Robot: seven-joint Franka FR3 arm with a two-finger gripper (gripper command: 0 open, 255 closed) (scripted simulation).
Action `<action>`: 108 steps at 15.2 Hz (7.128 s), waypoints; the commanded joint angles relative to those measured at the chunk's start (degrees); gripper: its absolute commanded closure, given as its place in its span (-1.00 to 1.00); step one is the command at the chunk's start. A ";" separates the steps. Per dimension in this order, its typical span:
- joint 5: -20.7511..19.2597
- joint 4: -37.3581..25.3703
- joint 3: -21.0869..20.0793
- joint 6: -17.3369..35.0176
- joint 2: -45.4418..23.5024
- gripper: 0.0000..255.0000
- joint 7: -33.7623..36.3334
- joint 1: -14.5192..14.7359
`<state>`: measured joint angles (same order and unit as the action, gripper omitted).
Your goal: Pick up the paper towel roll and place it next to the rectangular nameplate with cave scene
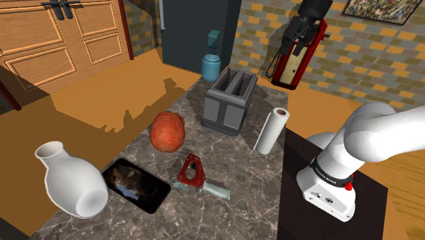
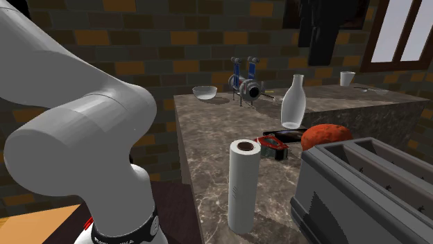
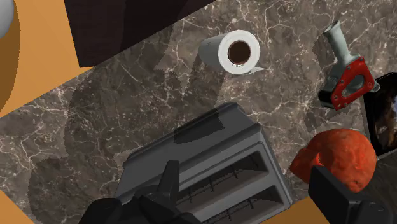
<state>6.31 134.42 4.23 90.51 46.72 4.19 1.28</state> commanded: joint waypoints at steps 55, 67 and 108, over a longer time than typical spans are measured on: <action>1.87 24.33 -9.36 3.77 15.06 1.00 3.50 4.72; 1.06 14.16 -8.58 -4.23 12.92 1.00 4.05 4.38; 11.56 -10.97 -24.70 -8.61 -4.76 1.00 20.33 5.46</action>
<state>17.10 123.21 -19.22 80.97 42.27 23.39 6.57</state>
